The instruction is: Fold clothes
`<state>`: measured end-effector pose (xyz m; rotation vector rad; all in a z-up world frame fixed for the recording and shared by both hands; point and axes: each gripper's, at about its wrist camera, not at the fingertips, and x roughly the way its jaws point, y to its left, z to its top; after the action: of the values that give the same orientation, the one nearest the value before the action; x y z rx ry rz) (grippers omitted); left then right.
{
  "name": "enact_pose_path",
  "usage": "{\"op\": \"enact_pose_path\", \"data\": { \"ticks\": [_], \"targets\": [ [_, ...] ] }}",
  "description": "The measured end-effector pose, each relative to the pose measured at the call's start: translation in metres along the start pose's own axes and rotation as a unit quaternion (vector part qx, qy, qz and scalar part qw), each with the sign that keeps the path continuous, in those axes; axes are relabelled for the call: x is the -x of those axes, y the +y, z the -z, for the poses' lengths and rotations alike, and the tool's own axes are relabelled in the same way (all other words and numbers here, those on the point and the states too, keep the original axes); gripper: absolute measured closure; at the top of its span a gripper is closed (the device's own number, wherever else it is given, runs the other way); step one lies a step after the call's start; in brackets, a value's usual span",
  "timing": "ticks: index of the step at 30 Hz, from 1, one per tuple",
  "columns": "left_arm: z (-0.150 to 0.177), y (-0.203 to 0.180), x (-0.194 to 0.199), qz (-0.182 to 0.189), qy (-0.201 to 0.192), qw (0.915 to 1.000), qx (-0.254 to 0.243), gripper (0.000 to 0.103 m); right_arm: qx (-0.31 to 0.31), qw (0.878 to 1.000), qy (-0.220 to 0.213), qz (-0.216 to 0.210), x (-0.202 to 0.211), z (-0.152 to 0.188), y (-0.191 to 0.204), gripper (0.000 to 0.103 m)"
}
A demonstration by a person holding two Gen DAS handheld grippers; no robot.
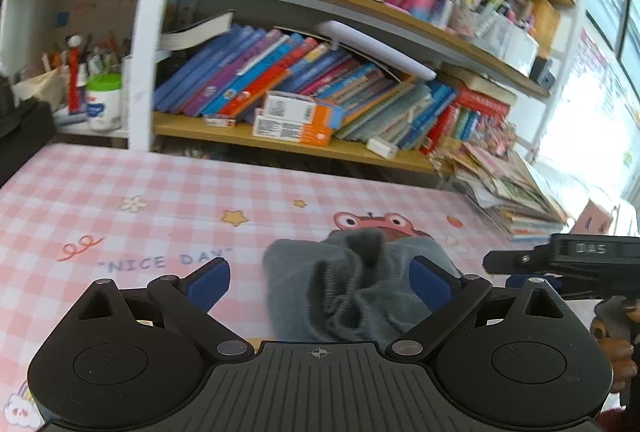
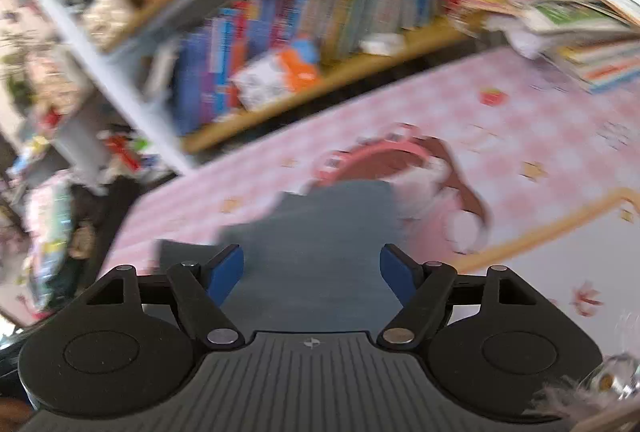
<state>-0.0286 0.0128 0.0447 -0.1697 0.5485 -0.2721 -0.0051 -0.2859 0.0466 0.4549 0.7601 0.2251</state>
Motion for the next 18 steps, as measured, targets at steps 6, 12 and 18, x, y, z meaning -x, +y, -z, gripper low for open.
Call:
{"op": "enact_pose_path", "data": {
  "ticks": [6, 12, 18],
  "targets": [
    [-0.008, -0.017, -0.025, 0.004, 0.021, 0.9995, -0.025, 0.005, 0.046, 0.998, 0.045, 0.018, -0.027, -0.004, -0.015, 0.024],
    [-0.007, -0.021, -0.042, -0.021, 0.038, 0.9990, -0.012, 0.010, 0.030, 0.995, 0.093, 0.011, -0.040, 0.013, -0.022, 0.022],
    [-0.006, -0.013, -0.053, 0.010, 0.086, 0.9962, 0.010, 0.084, 0.025, 0.994, 0.110, 0.005, -0.042, 0.018, -0.025, 0.022]
  ]
}}
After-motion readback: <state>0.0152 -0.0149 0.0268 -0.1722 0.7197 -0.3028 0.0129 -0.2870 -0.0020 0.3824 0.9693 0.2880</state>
